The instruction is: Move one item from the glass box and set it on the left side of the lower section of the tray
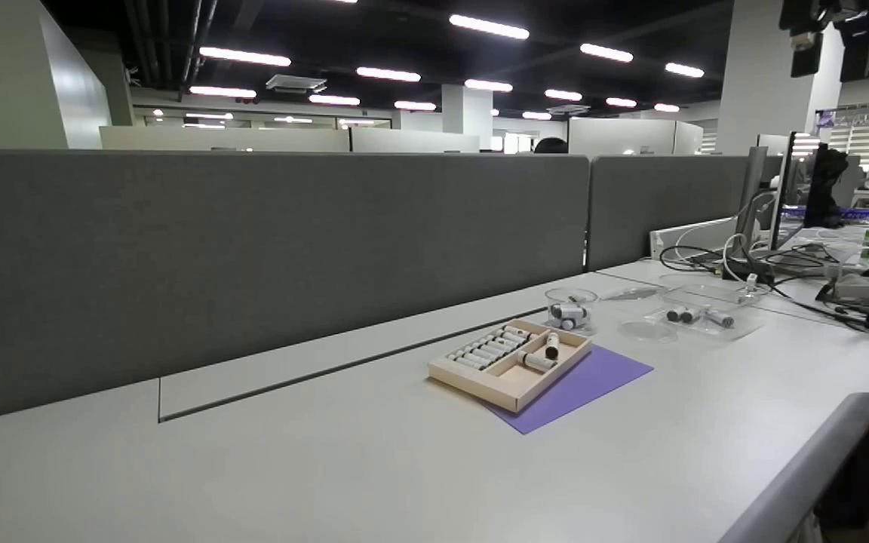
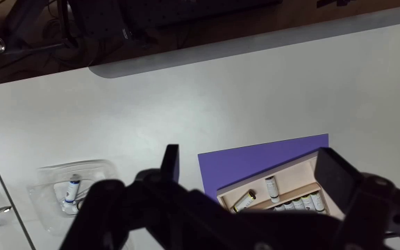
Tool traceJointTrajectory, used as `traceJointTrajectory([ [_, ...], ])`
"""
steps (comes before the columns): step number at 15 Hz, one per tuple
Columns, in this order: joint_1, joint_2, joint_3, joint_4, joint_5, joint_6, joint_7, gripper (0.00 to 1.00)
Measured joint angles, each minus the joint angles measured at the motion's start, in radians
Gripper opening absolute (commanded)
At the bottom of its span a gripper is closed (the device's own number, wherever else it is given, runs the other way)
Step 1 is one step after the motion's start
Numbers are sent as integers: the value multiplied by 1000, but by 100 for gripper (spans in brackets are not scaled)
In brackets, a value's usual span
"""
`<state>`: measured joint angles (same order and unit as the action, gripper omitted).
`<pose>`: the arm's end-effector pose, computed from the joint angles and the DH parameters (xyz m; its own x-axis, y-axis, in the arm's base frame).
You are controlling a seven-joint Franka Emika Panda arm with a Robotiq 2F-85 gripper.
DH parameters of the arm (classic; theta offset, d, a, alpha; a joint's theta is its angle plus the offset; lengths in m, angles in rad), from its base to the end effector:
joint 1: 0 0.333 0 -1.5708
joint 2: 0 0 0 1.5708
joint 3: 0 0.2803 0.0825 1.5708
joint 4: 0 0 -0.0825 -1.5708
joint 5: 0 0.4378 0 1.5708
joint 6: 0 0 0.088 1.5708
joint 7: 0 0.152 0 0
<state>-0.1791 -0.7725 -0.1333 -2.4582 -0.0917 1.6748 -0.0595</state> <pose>0.3731 -0.1318 0.4672 0.9791 -0.2030 -0.0147 -0.2030 -0.9792 -0.0027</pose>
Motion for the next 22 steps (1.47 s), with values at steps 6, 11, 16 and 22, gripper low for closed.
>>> traceJointTrajectory([
  [6, 0, 0, 0, 0, 0, 0, 0, 100],
  [11, 11, 39, 0, -2, 32, 122, 3, 100],
  [16, 86, 225, 12, 20, 81, 441, -4, 100],
  [22, 145, 600, 32, 206, 203, 722, 11, 100],
])
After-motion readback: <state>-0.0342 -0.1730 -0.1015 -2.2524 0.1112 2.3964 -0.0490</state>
